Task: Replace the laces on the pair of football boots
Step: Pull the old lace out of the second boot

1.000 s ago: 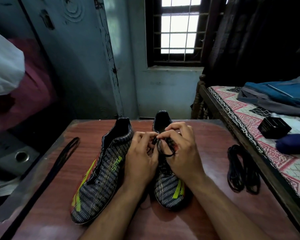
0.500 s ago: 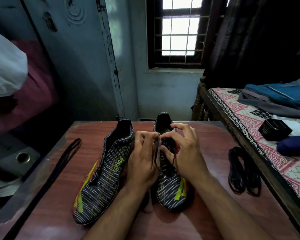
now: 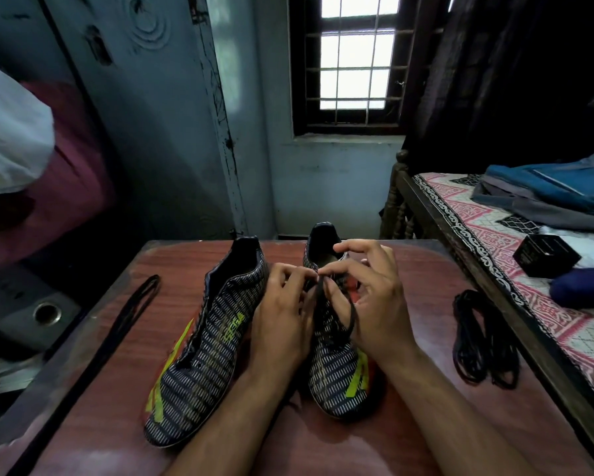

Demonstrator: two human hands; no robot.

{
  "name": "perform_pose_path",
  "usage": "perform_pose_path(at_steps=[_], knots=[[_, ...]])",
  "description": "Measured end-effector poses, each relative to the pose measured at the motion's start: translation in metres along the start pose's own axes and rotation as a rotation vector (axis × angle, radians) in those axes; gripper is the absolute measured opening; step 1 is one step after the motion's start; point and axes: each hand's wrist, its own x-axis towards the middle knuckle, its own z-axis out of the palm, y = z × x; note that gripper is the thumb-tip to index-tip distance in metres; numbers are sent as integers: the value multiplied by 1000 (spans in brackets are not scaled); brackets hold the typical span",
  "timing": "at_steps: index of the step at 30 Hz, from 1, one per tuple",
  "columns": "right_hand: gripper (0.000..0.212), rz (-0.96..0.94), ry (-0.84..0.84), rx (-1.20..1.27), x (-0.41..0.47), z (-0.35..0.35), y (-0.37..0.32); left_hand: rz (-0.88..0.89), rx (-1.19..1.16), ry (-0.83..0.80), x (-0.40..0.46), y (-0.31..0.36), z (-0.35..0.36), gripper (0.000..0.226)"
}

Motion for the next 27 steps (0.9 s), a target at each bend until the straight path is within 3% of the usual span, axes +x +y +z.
perform_pose_path(at_steps=[5,12,19,25,27], knots=[[54,97,-106,-58,1,0,13,-84,-132,86,1,4,2,19],[21,93,-114,-164,-2,7,18,5,-132,44,-2,5,0,11],[11,10,-52,-64,-1,7,8,-67,-109,-14,-1,-2,0,41],[14,-43,4,28,1,2,-7,-39,-185,-20,0,-4,0,6],[13,-31,-1,34,1,0,-4,-42,-139,-11,1,-3,1,9]])
